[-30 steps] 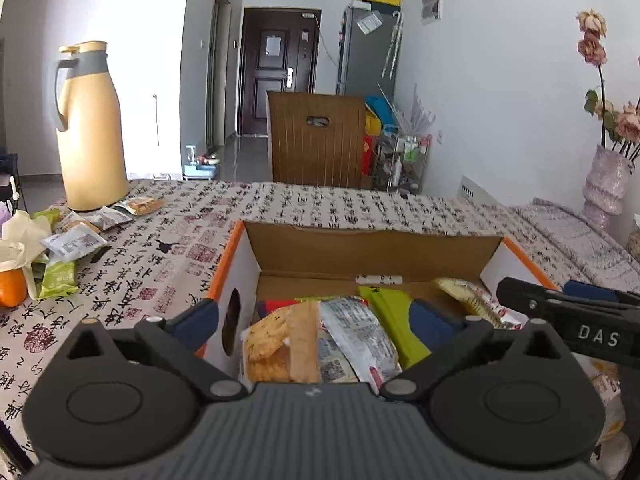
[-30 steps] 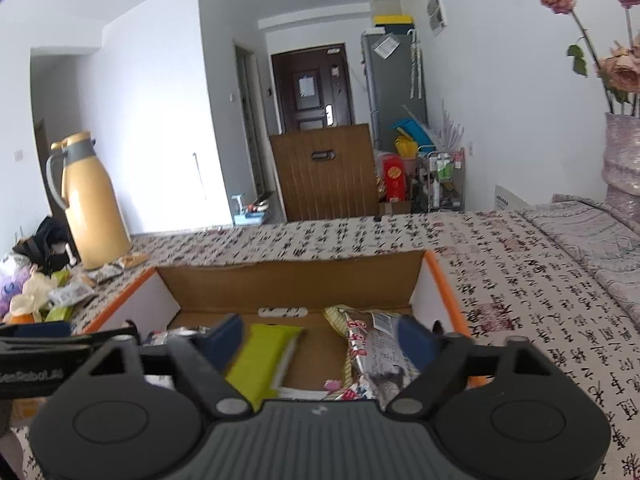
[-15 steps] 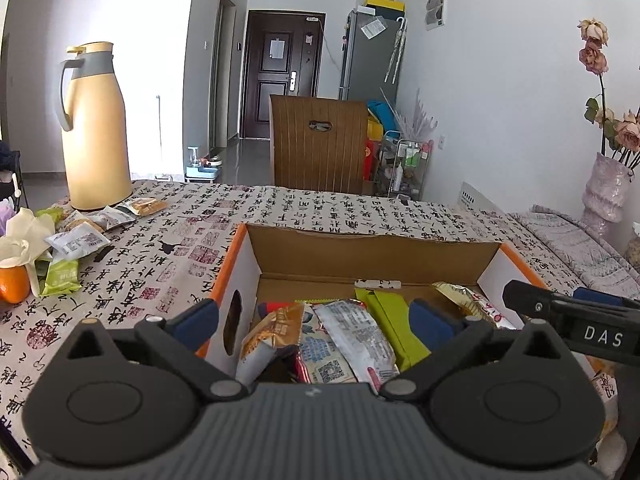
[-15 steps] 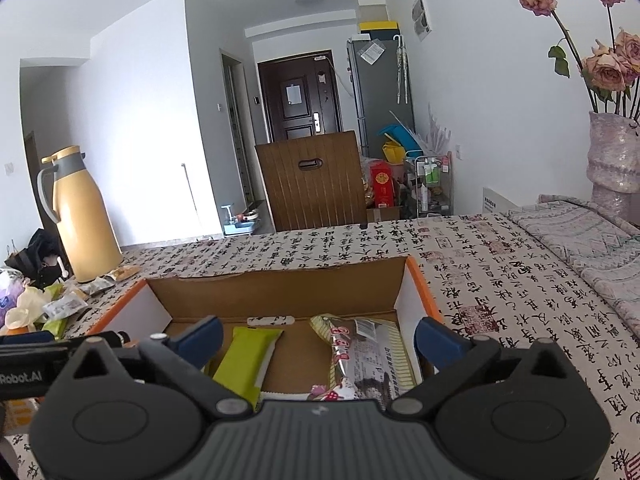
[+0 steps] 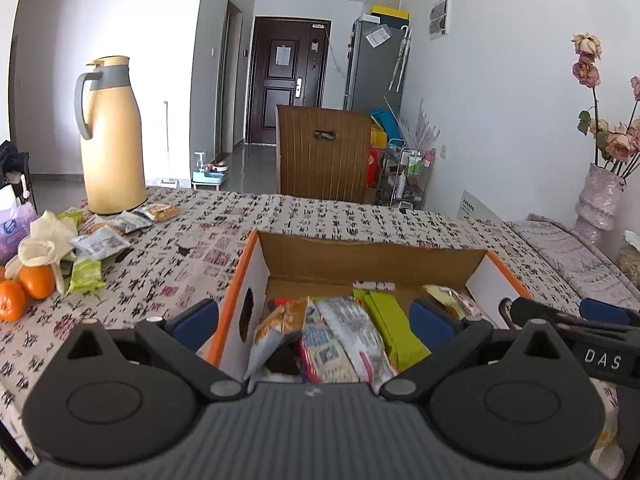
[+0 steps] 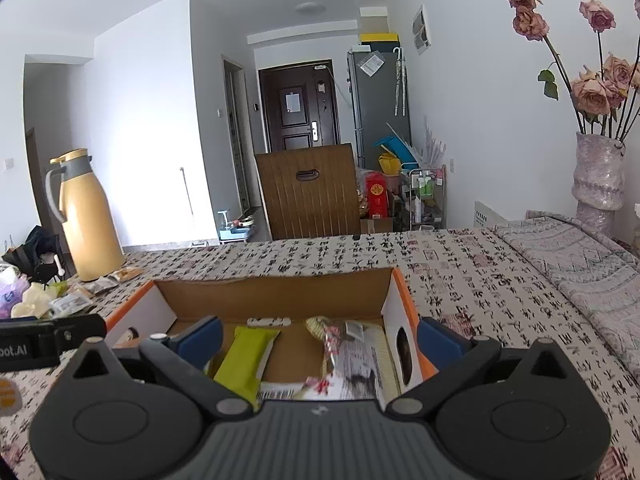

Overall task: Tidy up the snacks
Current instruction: 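Move both tools back over the white sachets beside the box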

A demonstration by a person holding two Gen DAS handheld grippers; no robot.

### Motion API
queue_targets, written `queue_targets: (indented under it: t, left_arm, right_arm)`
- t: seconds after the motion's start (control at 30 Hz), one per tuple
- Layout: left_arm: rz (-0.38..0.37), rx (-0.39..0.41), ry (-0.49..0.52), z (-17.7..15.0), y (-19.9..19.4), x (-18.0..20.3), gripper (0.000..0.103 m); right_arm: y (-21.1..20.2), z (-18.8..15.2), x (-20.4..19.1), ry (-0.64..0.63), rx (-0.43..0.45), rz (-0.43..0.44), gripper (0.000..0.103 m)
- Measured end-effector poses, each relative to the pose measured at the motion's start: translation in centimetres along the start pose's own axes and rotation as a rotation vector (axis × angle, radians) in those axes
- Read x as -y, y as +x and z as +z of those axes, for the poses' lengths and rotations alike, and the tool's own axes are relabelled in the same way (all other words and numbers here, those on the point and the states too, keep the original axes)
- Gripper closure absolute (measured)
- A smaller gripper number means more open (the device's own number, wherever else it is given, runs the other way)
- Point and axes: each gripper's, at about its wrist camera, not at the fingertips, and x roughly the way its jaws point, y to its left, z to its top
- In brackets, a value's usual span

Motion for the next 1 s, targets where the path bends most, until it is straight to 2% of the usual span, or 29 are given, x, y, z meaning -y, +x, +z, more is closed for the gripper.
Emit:
queue_targets:
  t: [0.53, 1.0]
  left_arm:
    - [0.01, -0.063, 0.008, -4.3, -4.7, -1.5, 0.0]
    - [0.011, -0.162, 0.013, -9.2, -7.0, -2.8, 0.0]
  right_arm:
    - [-5.5, -5.3, -0.3, -0.022, -0.1, 0.003, 0.0]
    - [-9.3, -10.3, -1.8, -0.075, -0.194, 0.045, 0.0]
